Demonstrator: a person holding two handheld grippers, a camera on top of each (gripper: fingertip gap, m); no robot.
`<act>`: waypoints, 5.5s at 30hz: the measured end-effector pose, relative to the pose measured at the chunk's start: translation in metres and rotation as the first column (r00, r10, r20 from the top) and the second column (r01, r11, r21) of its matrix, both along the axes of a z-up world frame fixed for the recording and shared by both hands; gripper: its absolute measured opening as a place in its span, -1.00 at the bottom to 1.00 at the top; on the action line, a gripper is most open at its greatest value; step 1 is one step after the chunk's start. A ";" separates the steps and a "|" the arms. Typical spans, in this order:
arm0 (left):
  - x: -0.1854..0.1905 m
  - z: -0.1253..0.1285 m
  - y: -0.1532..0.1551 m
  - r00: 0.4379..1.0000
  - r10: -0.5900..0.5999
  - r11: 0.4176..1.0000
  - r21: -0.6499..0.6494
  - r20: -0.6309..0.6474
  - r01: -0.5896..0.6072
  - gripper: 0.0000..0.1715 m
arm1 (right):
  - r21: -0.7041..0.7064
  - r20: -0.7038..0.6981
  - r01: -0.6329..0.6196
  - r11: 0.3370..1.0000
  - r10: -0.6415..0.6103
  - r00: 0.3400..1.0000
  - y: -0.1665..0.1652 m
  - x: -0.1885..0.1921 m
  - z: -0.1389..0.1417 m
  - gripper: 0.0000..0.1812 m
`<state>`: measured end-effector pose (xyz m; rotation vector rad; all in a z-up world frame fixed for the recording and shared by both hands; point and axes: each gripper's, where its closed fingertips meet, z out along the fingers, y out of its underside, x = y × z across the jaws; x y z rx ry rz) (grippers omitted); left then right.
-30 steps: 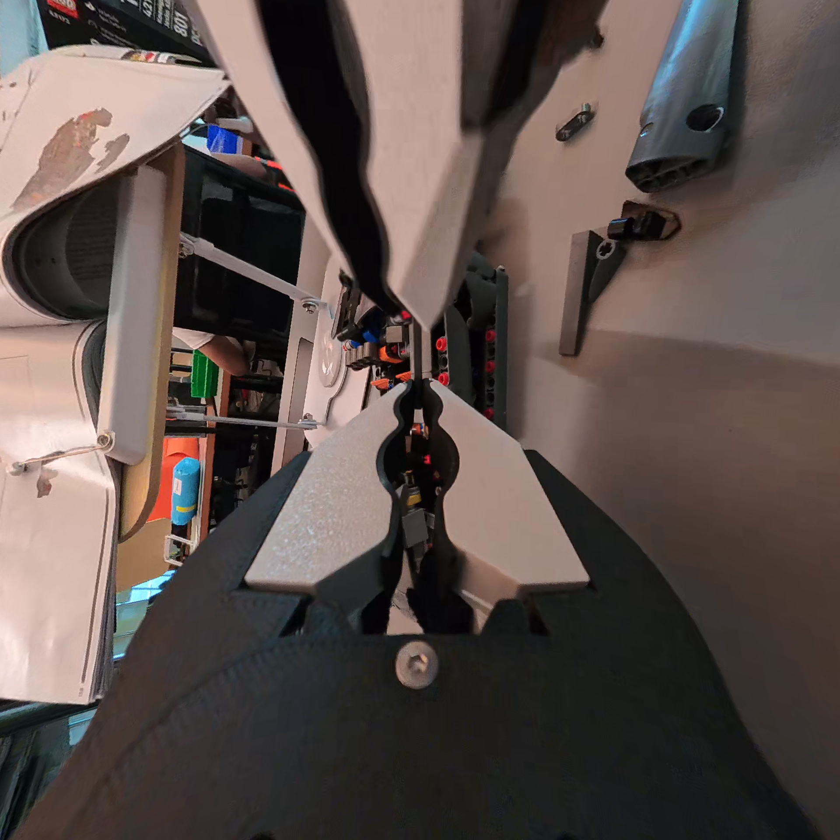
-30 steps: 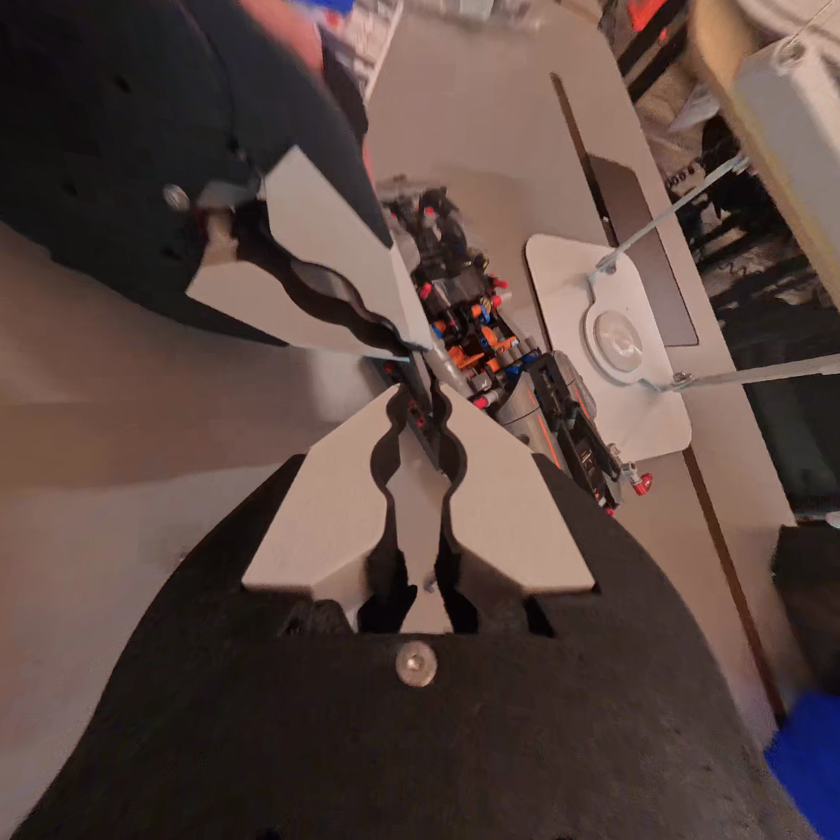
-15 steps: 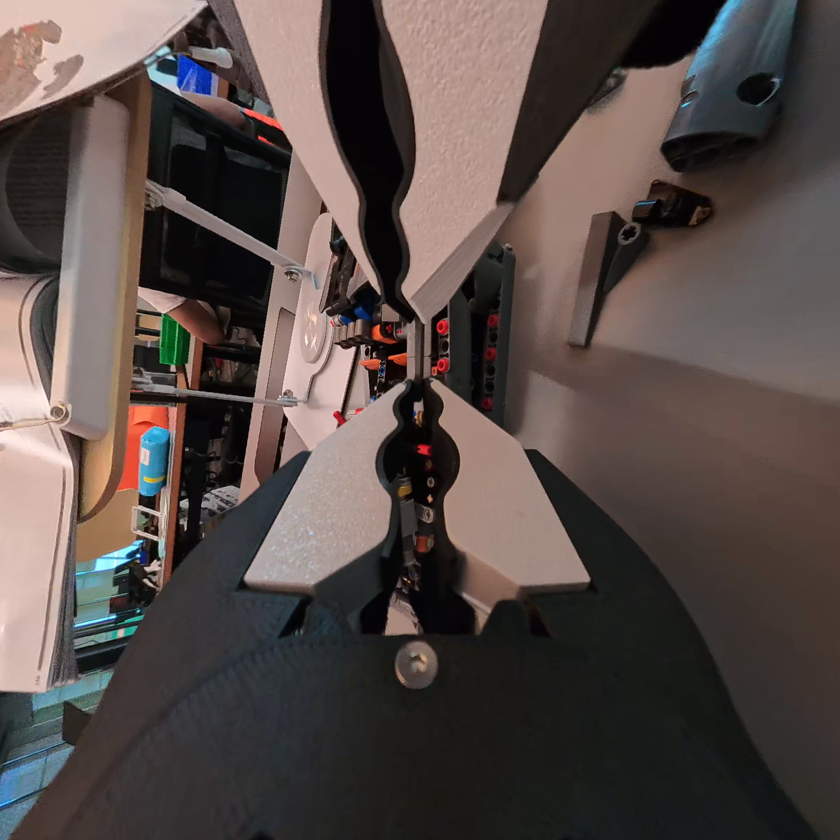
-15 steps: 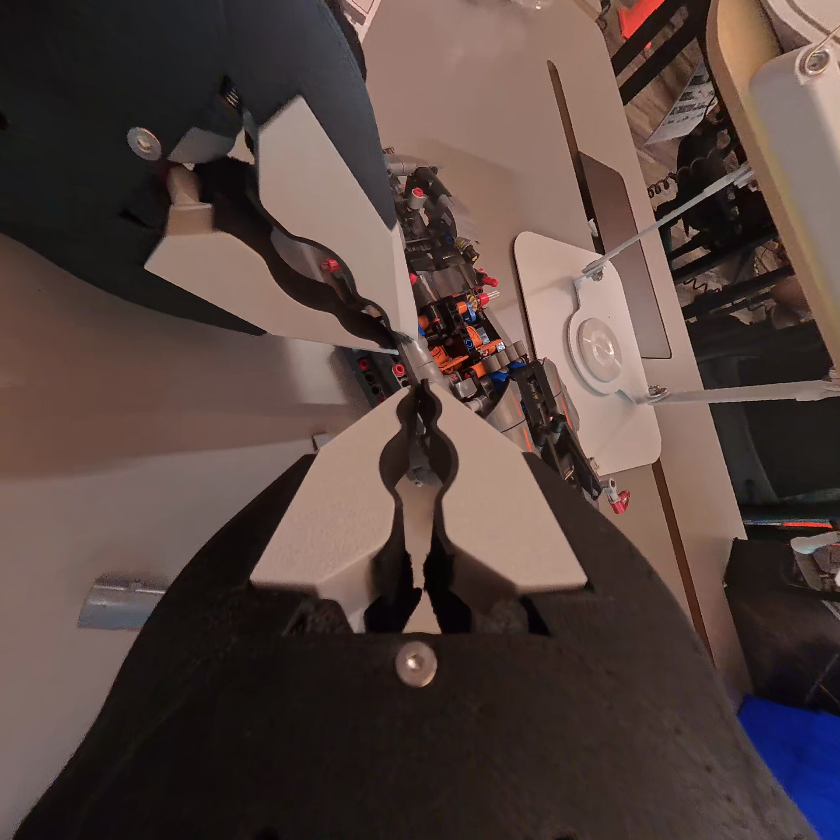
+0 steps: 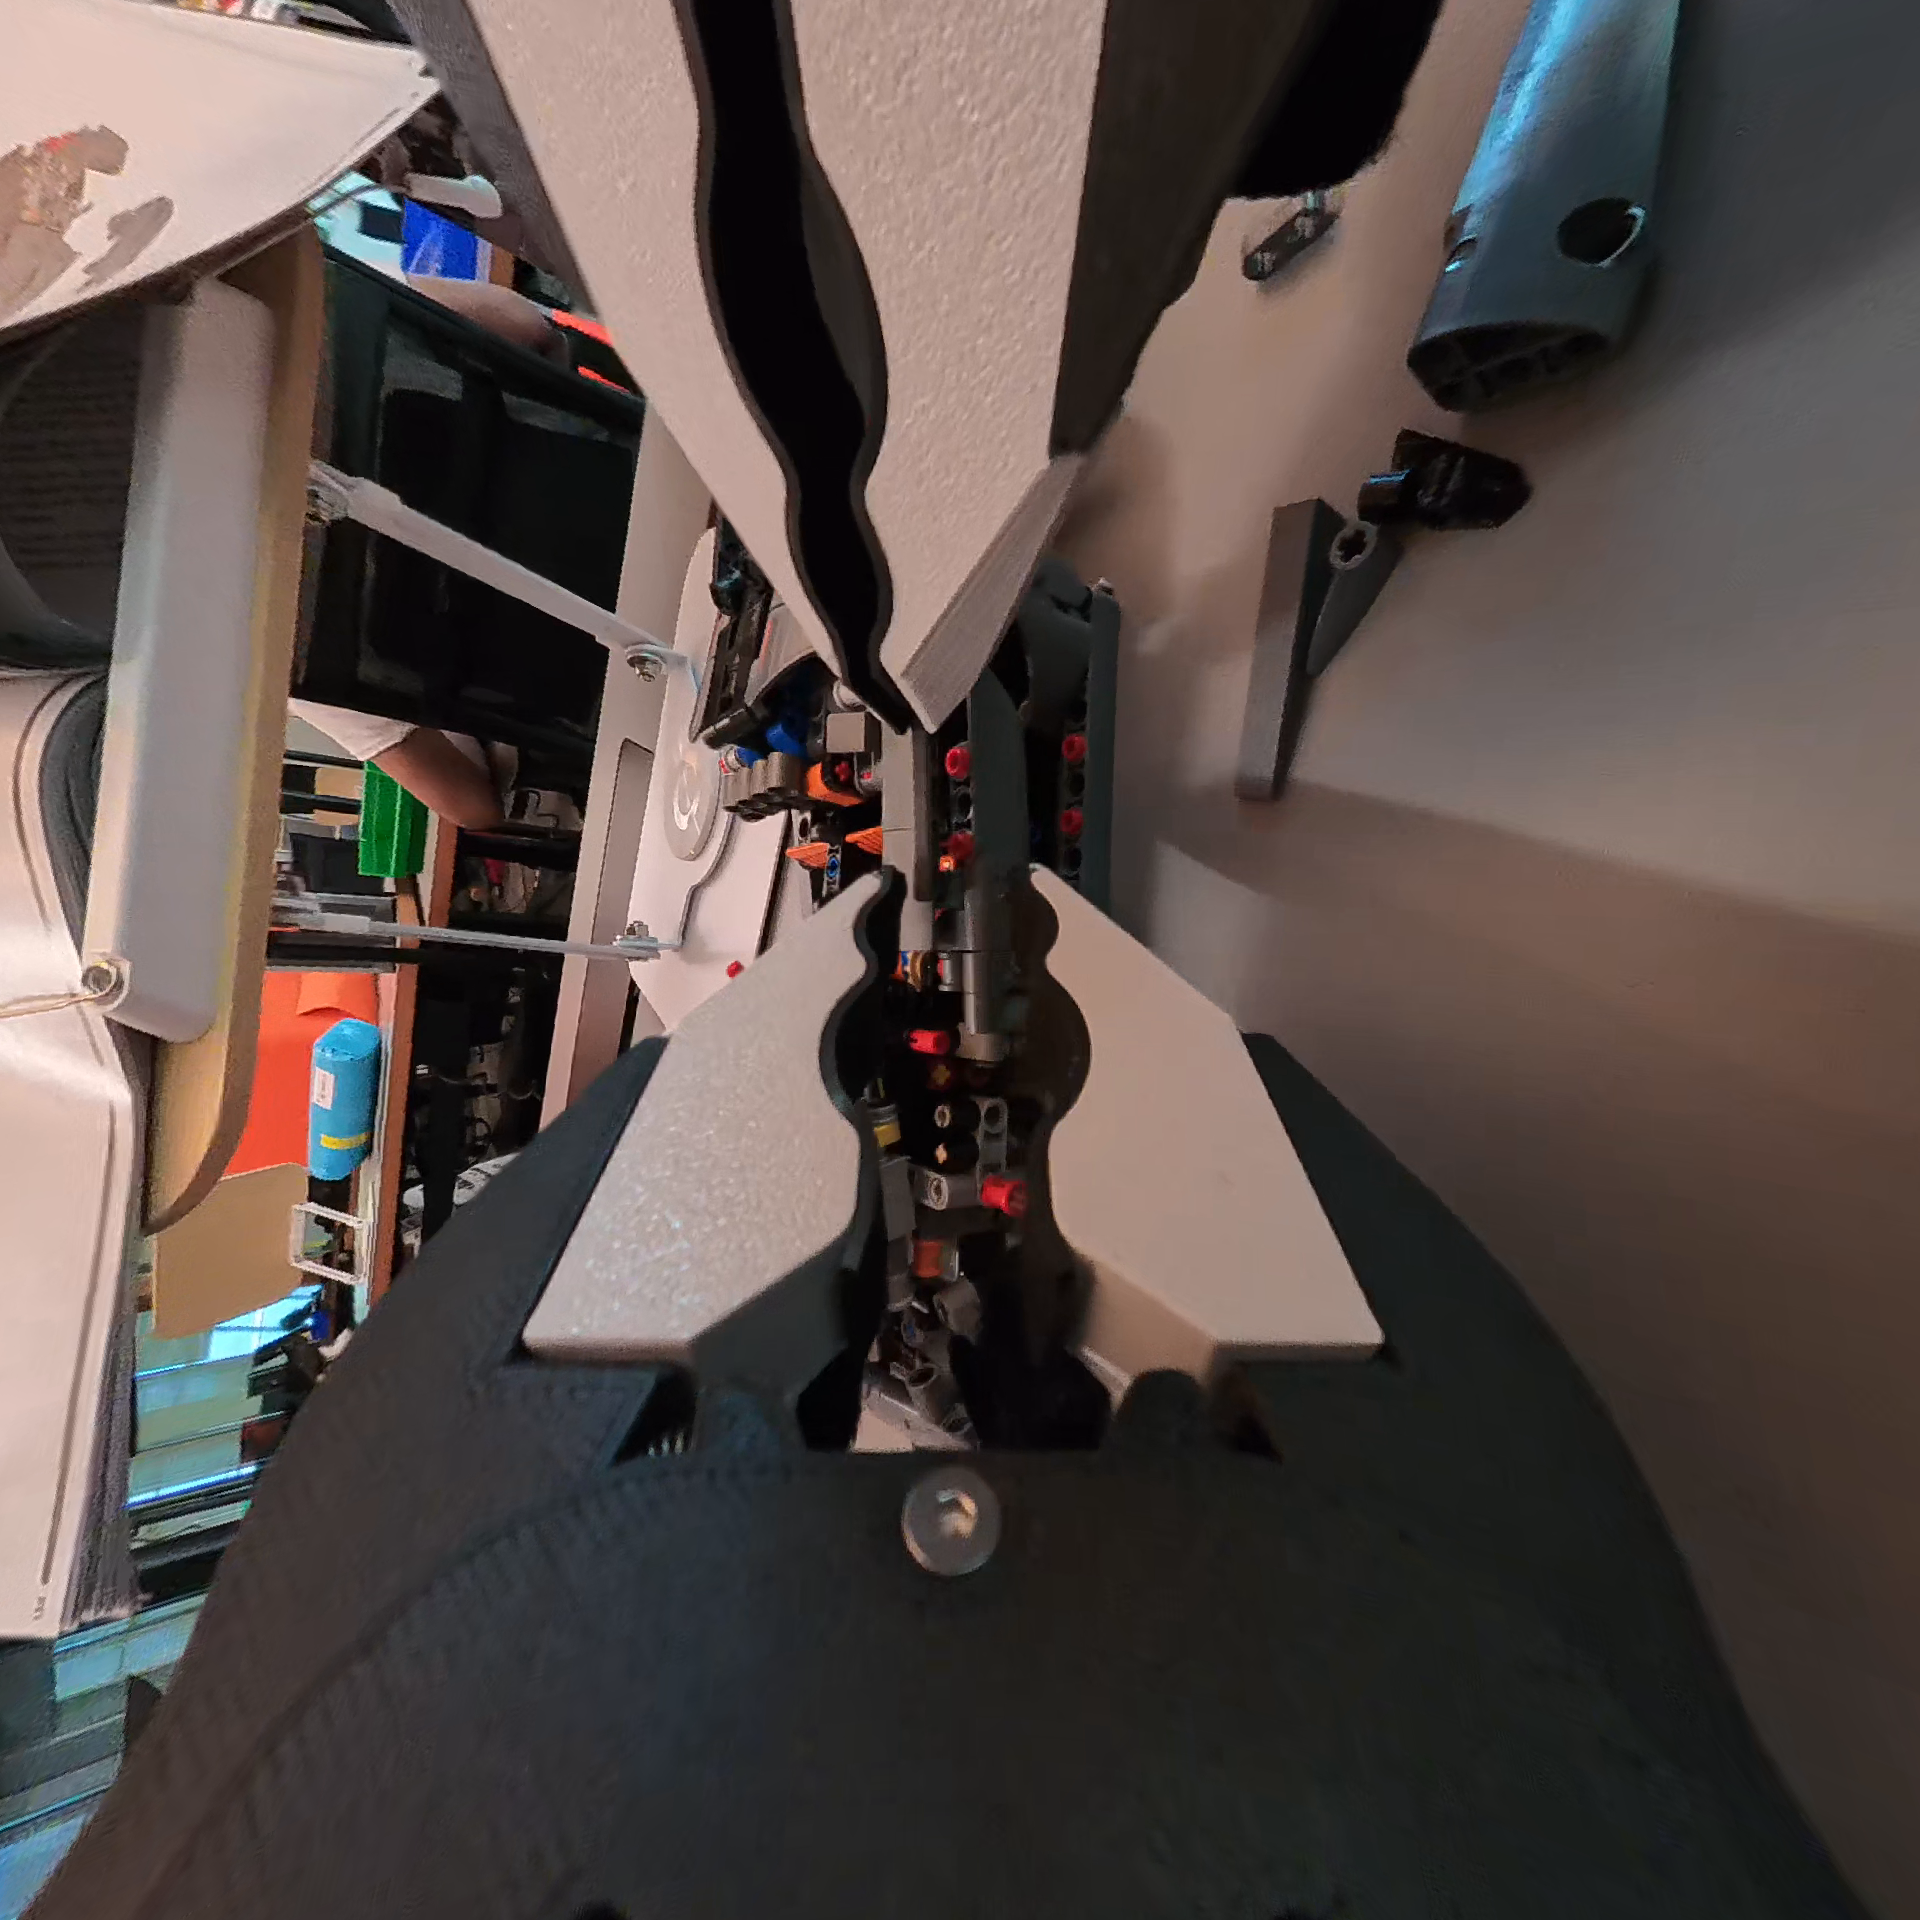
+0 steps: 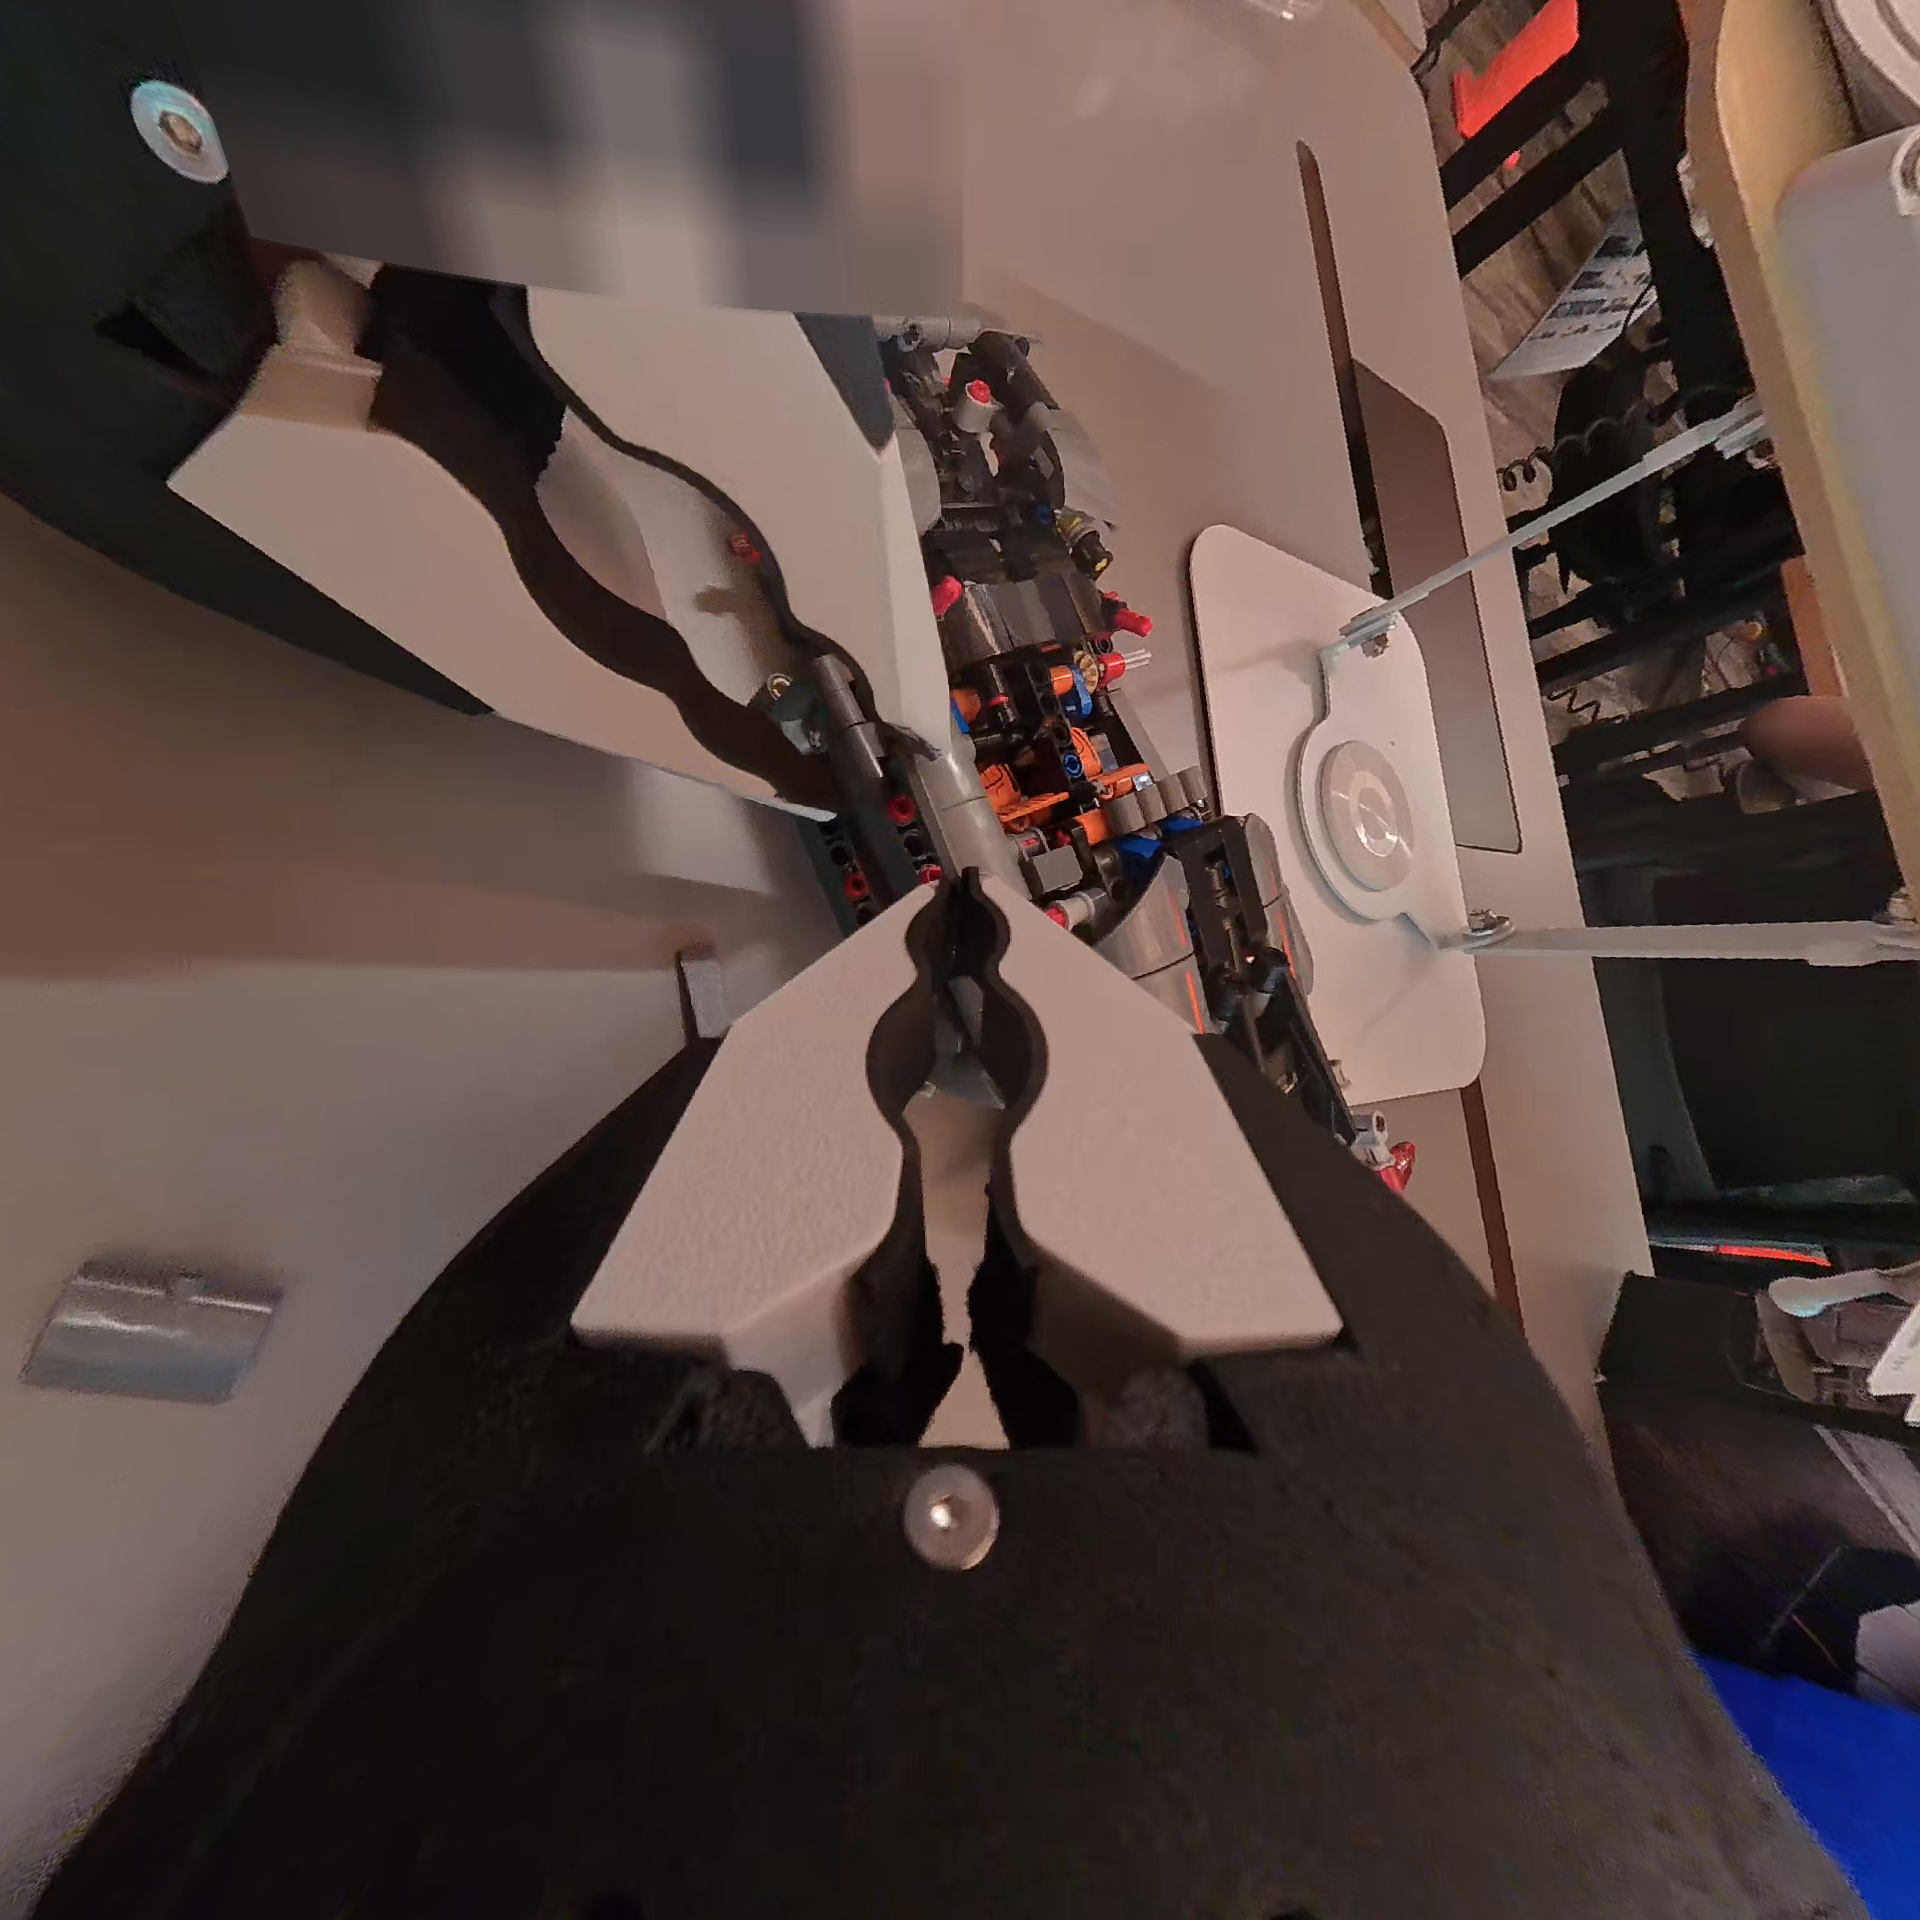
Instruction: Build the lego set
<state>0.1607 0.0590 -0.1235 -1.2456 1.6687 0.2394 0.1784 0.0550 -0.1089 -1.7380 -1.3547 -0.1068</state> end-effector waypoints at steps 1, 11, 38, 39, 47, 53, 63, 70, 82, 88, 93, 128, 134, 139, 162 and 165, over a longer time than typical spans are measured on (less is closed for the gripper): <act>0.000 -0.001 0.000 1.000 0.001 1.000 0.002 -0.004 -0.001 -0.77 | 0.006 0.000 -0.003 1.000 0.003 1.000 0.000 -0.001 0.000 -1.00; 0.002 -0.004 0.001 1.000 0.002 0.999 0.053 -0.008 -0.001 -0.82 | 0.024 0.042 0.001 1.000 -0.002 0.999 0.003 0.000 -0.008 -1.00; 0.006 -0.005 0.001 1.000 0.001 0.995 0.097 -0.007 0.000 -0.89 | -0.012 -0.096 0.027 1.000 -0.028 0.995 -0.003 0.014 0.006 -0.87; 0.007 -0.005 0.001 1.000 0.000 0.996 0.093 -0.006 0.000 -0.89 | -0.012 -0.092 0.021 1.000 -0.022 0.996 -0.004 0.013 0.006 -0.86; 0.007 -0.005 0.001 1.000 -0.019 0.995 0.098 -0.023 0.021 -0.90 | -0.052 -0.038 0.021 0.998 -0.023 0.999 -0.001 0.006 -0.012 -0.84; 0.008 -0.005 0.001 0.999 -0.032 0.994 0.100 -0.025 0.034 -0.90 | -0.059 -0.027 0.025 0.998 -0.027 0.999 -0.001 0.006 -0.017 -0.91; 0.007 0.001 -0.001 0.999 -0.042 0.992 0.120 0.003 0.042 -0.88 | -0.051 -0.030 0.041 0.998 -0.042 0.999 0.002 0.006 -0.017 -0.93; 0.008 -0.007 -0.004 0.999 -0.050 0.990 0.131 -0.021 0.052 -0.78 | -0.058 -0.039 0.052 0.997 -0.055 0.998 0.004 0.007 -0.018 -0.89; 0.011 -0.003 0.005 1.000 -0.023 0.984 0.176 -0.001 0.022 -0.87 | 0.072 0.055 0.026 0.997 -0.030 0.998 0.007 0.009 -0.019 -0.86; 0.010 -0.003 0.005 1.000 -0.024 0.984 0.175 0.004 0.023 -0.90 | 0.123 0.114 0.017 0.992 -0.031 0.993 0.006 0.010 -0.016 -0.80; 0.010 -0.004 0.005 1.000 -0.025 0.985 0.170 0.004 0.024 -0.90 | 0.149 0.137 0.024 0.989 -0.044 0.990 0.006 0.010 -0.015 -0.75; 0.004 -0.009 0.022 0.999 0.024 0.979 0.201 -0.024 -0.018 -0.79 | 0.188 0.153 0.073 0.979 -0.102 0.983 0.023 0.007 -0.024 -0.78; 0.002 -0.010 0.025 0.999 0.031 0.977 0.210 -0.032 -0.024 -0.77 | 0.216 0.148 0.084 0.973 -0.117 0.982 0.028 0.007 -0.022 -0.85; -0.002 -0.009 0.026 0.999 0.018 0.975 0.220 -0.040 -0.009 -0.78 | 0.219 0.156 0.069 0.973 -0.105 0.982 0.027 0.006 -0.023 -0.80; 0.003 -0.007 0.028 0.996 -0.026 0.951 0.304 -0.081 0.049 -0.84 | 0.280 0.173 0.044 0.959 -0.095 0.980 0.026 0.001 -0.017 -0.81; 0.003 -0.008 0.028 0.996 -0.029 0.950 0.306 -0.086 0.054 -0.84 | 0.264 0.173 0.047 0.963 -0.095 0.980 0.027 0.003 -0.020 -0.84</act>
